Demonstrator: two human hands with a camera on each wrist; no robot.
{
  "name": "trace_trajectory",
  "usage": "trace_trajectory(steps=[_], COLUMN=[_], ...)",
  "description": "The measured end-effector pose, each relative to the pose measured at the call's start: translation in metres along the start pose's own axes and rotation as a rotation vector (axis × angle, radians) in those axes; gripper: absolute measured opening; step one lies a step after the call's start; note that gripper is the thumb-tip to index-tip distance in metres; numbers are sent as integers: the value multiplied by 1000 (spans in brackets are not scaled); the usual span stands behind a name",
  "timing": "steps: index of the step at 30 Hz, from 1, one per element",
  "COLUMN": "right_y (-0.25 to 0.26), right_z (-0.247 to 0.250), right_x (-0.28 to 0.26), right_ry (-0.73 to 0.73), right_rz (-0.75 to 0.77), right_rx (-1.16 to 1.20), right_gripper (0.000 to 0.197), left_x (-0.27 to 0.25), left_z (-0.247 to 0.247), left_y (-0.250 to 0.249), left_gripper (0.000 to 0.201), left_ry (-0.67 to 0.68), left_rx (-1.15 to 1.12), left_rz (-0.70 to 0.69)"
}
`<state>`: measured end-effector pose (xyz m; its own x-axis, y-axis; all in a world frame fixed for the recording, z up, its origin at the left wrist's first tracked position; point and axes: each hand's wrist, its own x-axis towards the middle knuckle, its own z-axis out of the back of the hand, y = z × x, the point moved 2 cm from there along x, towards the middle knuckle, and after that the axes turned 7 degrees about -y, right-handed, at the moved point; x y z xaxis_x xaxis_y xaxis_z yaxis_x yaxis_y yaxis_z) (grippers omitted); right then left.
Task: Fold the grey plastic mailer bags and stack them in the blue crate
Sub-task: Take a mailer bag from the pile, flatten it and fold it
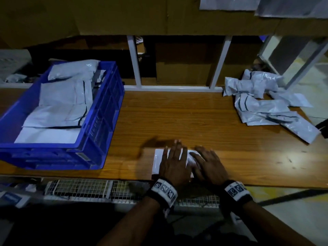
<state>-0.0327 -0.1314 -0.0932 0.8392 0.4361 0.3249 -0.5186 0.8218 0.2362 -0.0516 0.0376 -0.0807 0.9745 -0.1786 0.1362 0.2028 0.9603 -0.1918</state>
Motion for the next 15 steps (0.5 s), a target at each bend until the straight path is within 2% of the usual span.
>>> trace_trajectory(steps=[2,5,9,15], right_y=[-1,0,1,-1], right_z=[-19,-41,-42,-45], right_x=[6,1,-1,-1], right_ry=[125,233,251,247], right_rz=[-32,-30,-32,-13], right_rx=[-39,-117,-151,-171], right_gripper=[54,62,66,59], left_x=[8,5,4,5], left_z=[-17,-36,-44,-49], left_y=[15,32,34,36], left_gripper=[75,75,72,70], left_ry=[70,96,73,78], left_rx=[14,59,28,17], left_rz=[74,77,83,79])
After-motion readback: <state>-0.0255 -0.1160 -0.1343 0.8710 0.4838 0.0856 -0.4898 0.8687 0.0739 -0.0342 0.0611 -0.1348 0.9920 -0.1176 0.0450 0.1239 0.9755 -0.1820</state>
